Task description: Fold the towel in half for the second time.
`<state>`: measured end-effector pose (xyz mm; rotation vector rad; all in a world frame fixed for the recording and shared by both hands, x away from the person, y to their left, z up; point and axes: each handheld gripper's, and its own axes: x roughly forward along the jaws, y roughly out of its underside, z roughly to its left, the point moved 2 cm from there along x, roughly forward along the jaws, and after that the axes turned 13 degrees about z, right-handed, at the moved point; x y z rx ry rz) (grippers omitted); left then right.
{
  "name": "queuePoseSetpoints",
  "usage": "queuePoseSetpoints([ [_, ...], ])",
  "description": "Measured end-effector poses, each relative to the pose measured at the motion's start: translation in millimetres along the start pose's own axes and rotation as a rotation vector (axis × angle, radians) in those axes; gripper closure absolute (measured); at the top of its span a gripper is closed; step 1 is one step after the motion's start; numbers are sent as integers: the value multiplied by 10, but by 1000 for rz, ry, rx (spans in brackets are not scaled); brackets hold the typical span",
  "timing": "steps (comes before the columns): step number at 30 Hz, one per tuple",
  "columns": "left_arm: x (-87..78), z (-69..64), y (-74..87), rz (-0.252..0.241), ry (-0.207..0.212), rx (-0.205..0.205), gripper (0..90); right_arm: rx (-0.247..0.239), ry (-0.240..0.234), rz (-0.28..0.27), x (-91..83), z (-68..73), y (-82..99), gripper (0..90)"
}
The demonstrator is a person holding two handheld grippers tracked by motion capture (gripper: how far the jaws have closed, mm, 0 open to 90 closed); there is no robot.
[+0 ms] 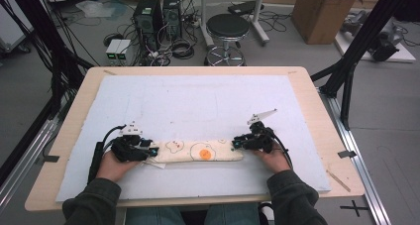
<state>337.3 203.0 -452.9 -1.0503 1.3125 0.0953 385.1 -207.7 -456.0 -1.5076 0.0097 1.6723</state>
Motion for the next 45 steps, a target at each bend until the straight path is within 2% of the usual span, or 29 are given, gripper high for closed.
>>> queuePoseSetpoints([
  [6,-3,-24,17,-17,13,8,731,-14,-12,2,9,24,-5,824],
  [10,-15,-47,8,-21,-12,28,798,-28,-3,1,1,46,-13,834],
  [14,-28,-47,-17,-29,-24,18,819,-28,-6,-4,-39,50,-26,838],
  [19,-59,-32,-109,-50,-58,4,827,-46,22,-17,-145,72,-111,839],
  [22,-33,10,-161,-54,-82,-26,828,-49,43,-10,-185,60,-184,839],
  [24,-16,31,-199,-47,-93,-34,829,-45,55,-9,-198,32,-229,839],
  [25,-17,41,-235,-49,-111,-30,829,-45,61,-7,-205,17,-250,839],
  [28,-16,78,-317,-65,-120,-37,829,-44,93,-7,-216,-39,-323,839],
  [32,17,190,-391,-82,-140,-84,829,-16,115,-9,-233,-150,-423,839],
  [37,76,315,-497,-91,-169,-106,828,-1,145,-6,-216,-285,-558,839],
  [43,171,463,-526,-91,-183,-148,827,22,166,-11,-163,-426,-693,837],
  [45,182,477,-556,-88,-192,-143,826,31,176,-4,-118,-463,-700,836],
])
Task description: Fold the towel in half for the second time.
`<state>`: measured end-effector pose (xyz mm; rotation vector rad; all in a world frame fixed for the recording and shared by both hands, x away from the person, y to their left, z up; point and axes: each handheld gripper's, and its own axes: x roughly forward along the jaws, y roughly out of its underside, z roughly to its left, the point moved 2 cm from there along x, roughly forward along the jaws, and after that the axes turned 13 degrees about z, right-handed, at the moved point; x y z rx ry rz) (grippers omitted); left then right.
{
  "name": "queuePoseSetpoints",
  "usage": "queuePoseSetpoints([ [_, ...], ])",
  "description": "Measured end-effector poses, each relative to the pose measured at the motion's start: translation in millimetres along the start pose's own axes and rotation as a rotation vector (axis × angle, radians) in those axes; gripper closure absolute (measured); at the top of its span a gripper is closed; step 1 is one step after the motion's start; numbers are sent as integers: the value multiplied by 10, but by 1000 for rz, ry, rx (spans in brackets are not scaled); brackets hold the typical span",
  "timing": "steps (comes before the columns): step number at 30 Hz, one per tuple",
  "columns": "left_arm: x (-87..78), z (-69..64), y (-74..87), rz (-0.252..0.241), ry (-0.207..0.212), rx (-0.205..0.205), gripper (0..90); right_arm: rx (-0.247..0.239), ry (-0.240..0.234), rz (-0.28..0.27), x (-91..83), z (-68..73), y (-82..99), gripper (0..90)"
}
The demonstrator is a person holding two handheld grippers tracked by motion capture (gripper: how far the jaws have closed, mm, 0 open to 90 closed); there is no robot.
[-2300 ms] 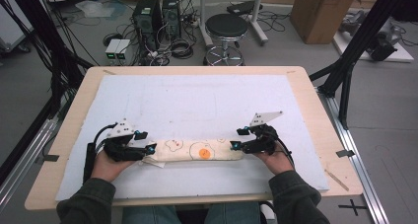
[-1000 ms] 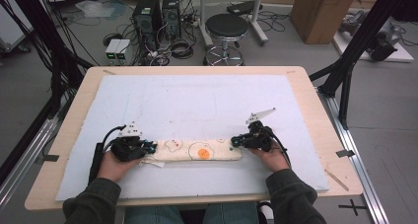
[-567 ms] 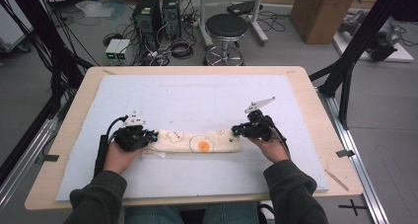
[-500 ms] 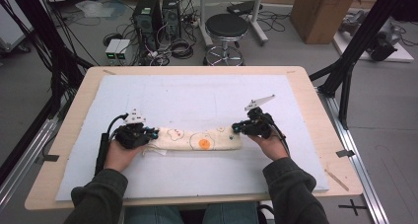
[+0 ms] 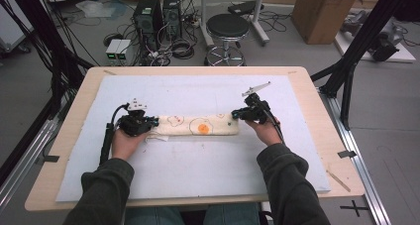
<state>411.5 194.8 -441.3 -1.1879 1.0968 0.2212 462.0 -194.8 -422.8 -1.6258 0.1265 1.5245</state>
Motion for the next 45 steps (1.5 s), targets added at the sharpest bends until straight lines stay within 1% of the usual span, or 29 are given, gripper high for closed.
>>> queuePoseSetpoints([
  [3,19,0,-55,11,-2,7,824,6,21,7,64,-51,-2,831],
  [4,24,6,-60,11,-2,6,820,1,31,3,84,-71,-2,823],
  [5,38,15,-54,13,2,-3,810,12,36,5,97,-77,1,797],
  [6,42,28,-47,22,3,-7,789,12,43,1,108,-93,4,761],
  [7,48,37,-41,27,7,-18,765,15,46,-2,108,-103,8,747],
  [8,46,46,-36,30,8,-20,733,25,43,-6,101,-114,12,732],
  [9,41,45,-37,24,6,-28,703,33,42,-13,89,-122,18,716],
  [12,1,33,-48,5,4,-20,652,39,32,-37,43,-132,26,683],
  [14,-23,19,-53,1,3,-14,619,45,24,-48,7,-123,32,668],
  [16,-48,6,-56,-8,7,-9,606,41,21,-59,-26,-113,36,657],
  [18,-77,3,-56,-18,-1,-5,581,37,26,-69,-55,-100,36,635],
  [20,-110,8,-53,-29,-5,-7,554,38,16,-75,-80,-79,36,614],
  [23,-162,17,-45,-47,2,-14,516,35,16,-88,-113,-61,35,583],
  [24,-184,23,-40,-44,1,-7,508,35,14,-92,-123,-58,35,571],
  [26,-217,24,-36,-59,12,-15,502,40,8,-100,-148,-52,37,542],
  [30,-256,18,-30,-59,21,-11,479,49,2,-119,-196,-29,39,498],
  [31,-258,9,-30,-61,27,-10,473,43,4,-125,-207,-26,38,487],
  [34,-274,-14,-33,-59,33,-5,457,54,-4,-133,-244,-5,42,441],
  [35,-284,-21,-33,-54,33,4,454,56,-2,-139,-252,-2,43,431],
  [37,-297,-56,-36,-64,40,2,448,57,-4,-143,-267,10,45,403],
  [38,-311,-69,-37,-60,41,13,445,55,-5,-142,-276,19,46,397],
  [42,-349,-105,-37,-59,48,26,432,49,-1,-154,-306,65,41,357],
  [44,-362,-124,-38,-63,51,25,428,39,1,-163,-320,81,37,346],
  [45,-373,-124,-37,-61,52,29,422,45,-3,-163,-329,97,37,338],
])
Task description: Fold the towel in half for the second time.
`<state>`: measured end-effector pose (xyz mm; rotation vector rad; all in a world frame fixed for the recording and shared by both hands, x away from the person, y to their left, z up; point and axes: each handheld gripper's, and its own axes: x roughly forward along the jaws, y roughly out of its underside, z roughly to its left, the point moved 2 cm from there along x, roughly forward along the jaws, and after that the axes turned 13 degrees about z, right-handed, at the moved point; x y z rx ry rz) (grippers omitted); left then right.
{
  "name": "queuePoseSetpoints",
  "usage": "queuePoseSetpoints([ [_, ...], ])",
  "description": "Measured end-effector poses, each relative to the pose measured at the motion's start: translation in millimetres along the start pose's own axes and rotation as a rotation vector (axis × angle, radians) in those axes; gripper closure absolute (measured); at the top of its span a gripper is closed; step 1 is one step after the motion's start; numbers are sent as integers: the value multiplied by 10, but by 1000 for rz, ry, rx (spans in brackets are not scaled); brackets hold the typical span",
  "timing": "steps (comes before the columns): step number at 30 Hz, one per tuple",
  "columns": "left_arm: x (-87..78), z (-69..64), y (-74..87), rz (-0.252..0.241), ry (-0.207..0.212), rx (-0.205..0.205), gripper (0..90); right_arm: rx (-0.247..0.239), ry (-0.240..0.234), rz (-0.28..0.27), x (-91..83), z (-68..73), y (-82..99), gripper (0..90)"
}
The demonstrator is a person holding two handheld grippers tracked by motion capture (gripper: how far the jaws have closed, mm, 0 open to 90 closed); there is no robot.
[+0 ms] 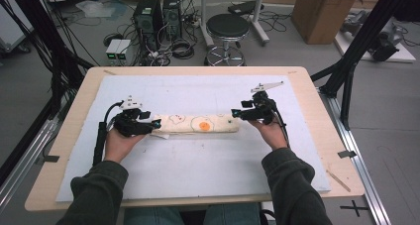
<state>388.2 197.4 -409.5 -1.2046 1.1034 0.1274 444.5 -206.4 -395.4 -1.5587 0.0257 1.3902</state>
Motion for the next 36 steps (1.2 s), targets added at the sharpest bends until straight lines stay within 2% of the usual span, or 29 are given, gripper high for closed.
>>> queuePoseSetpoints([
  [11,-61,-44,18,-7,24,12,404,-3,-4,-24,-63,54,-4,277],
  [23,-164,-60,83,-4,21,31,381,-13,4,-49,-149,112,31,235],
  [26,-180,-71,96,-8,22,27,377,-12,7,-38,-151,119,42,217],
  [36,-277,-147,116,-19,22,65,360,-22,17,-51,-229,175,56,184],
])
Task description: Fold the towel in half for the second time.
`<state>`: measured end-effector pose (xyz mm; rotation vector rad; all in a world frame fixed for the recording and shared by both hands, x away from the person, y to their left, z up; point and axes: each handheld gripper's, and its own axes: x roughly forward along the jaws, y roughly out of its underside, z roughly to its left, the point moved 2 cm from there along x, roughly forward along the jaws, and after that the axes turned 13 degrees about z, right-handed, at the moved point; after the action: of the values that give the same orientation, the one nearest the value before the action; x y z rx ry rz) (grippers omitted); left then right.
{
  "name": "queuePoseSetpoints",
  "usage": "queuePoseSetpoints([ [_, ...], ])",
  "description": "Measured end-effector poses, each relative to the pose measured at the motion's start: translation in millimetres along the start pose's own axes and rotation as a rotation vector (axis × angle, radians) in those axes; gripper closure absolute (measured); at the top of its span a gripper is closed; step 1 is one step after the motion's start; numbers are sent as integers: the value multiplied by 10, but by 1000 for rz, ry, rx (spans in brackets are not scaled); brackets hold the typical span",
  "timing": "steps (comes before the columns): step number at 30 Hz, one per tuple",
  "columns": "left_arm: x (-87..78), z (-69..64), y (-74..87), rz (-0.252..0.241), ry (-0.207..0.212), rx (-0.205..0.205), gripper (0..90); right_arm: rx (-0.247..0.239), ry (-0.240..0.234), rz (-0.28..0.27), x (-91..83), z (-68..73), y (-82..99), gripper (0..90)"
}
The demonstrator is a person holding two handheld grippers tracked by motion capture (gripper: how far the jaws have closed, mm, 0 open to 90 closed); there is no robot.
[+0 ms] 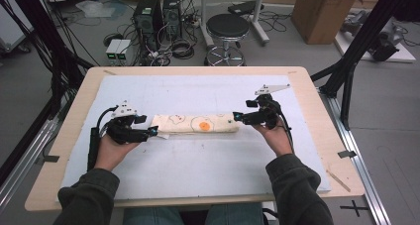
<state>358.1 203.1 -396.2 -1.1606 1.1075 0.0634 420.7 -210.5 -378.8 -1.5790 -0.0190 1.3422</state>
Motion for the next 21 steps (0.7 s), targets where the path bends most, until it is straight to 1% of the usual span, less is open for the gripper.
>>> queuePoseSetpoints([
  [5,-44,-41,37,5,0,11,345,-3,6,-4,-42,35,14,167],
  [10,-102,-76,92,-9,2,16,336,-9,17,-10,-86,67,40,143],
  [12,-116,-81,116,-9,1,15,332,-10,16,-20,-104,81,68,142],
  [14,-133,-92,143,-11,-1,15,324,-9,19,-21,-106,87,97,129],
  [21,-183,-120,218,-11,-2,16,306,-2,18,-22,-123,112,244,126],
])
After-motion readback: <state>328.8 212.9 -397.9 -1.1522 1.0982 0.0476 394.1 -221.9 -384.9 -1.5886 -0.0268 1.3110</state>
